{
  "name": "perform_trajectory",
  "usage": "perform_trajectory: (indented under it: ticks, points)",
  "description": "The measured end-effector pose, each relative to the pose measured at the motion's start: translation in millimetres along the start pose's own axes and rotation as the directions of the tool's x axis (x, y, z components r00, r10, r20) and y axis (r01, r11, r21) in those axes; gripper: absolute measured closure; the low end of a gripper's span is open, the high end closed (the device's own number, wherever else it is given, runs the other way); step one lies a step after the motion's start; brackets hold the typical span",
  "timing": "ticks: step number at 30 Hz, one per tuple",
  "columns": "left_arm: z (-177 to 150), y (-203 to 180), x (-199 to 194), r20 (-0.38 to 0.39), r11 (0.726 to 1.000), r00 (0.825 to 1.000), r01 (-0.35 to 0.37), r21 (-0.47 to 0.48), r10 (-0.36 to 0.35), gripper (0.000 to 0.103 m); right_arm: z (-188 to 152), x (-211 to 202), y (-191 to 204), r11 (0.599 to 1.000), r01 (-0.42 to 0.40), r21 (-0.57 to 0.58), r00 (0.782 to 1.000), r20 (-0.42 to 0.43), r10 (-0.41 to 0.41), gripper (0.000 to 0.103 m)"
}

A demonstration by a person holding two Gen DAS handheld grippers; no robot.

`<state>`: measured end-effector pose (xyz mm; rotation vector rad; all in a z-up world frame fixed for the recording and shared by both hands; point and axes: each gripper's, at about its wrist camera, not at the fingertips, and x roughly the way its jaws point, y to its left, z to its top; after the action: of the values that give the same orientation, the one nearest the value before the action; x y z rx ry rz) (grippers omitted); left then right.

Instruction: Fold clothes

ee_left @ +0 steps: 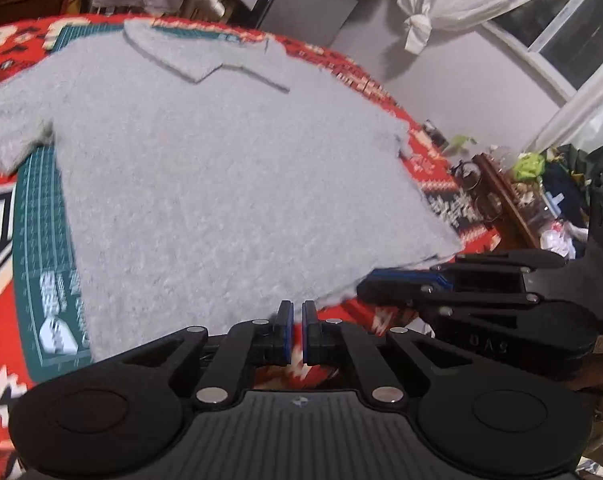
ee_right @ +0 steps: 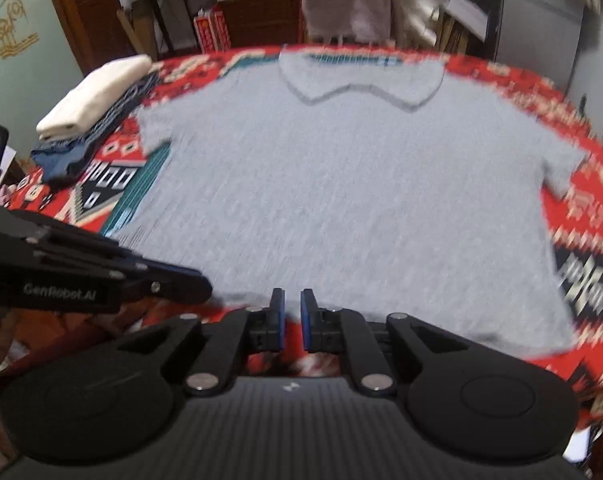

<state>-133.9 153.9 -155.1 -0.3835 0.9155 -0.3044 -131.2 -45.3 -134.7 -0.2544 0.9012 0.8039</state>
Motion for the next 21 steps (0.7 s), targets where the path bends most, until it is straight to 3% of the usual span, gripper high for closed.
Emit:
perform_trajectory:
  ticks: [5,14,21]
  points:
    - [13,-7,21,0.003,1.000,1.000,0.008,0.023,-0.008,0.100,11,17,-12,0.999,0.044,0.025,0.999,0.007,-0.045,0.094]
    - [3,-7,29,-0.044,0.999,0.999,0.005,0.038,-0.004,0.101,-13,14,-1,0.996,0.087,-0.030,0.996,-0.002,-0.087,0.094]
    - [-3,-10,21,-0.049,0.999,0.999,0.018,0.028,-0.016,0.101,-22,4,-10,0.998,0.049,0.039,0.999,-0.009,-0.049,0.094]
